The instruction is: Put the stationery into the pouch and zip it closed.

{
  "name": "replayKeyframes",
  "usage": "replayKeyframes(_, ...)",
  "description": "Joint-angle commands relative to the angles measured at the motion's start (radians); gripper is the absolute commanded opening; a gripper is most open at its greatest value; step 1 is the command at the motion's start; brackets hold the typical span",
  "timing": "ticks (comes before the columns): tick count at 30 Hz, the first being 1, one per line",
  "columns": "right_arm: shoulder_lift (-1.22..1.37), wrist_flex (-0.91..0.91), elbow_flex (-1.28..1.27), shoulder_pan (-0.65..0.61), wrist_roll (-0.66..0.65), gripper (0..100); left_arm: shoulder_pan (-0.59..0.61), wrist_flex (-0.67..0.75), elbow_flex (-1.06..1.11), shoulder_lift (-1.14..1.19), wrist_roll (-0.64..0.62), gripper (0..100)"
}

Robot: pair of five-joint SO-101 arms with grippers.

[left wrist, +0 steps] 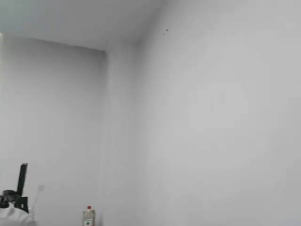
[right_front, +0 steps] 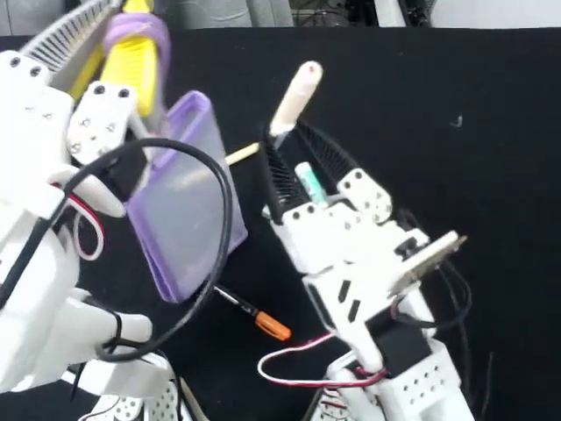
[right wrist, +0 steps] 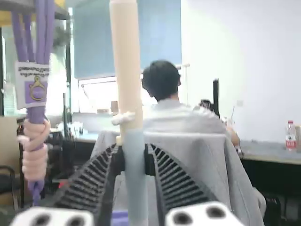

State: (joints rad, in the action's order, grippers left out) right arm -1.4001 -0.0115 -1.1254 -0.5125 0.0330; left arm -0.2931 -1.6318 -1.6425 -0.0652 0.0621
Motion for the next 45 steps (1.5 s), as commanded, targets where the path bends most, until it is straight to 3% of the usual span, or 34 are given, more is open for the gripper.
replayKeyframes(1, -0.015, 0.153, -0.041, -0.021, 0.012, 1.1, -0.081, 0.041, -0.021, -0.014, -0.018, 3)
replayKeyframes(11, -0.015, 0.221, -0.117, -0.021, 0.014, 1.1, -0.142, 0.037, -0.021, -0.014, -0.018, 3)
replayKeyframes(20, -0.015, 0.216, -0.216, -0.021, 0.173, 1.1, -0.142, 0.037, -0.021, -0.003, -0.018, 3)
replayKeyframes(28, -0.090, 0.066, -0.154, -0.015, 0.167, 1.1, -0.133, 0.035, -0.019, -0.003, -0.018, 3)
replayKeyframes(39, -0.518, -0.163, -0.140, -0.018, 0.060, 1.1, -0.133, 0.035, -0.019, -0.002, -0.018, 3)
replayKeyframes(45, -0.486, -0.236, -0.111, -0.021, 0.063, 1.1, -0.133, 0.035, -0.019, -0.002, -0.018, 3)
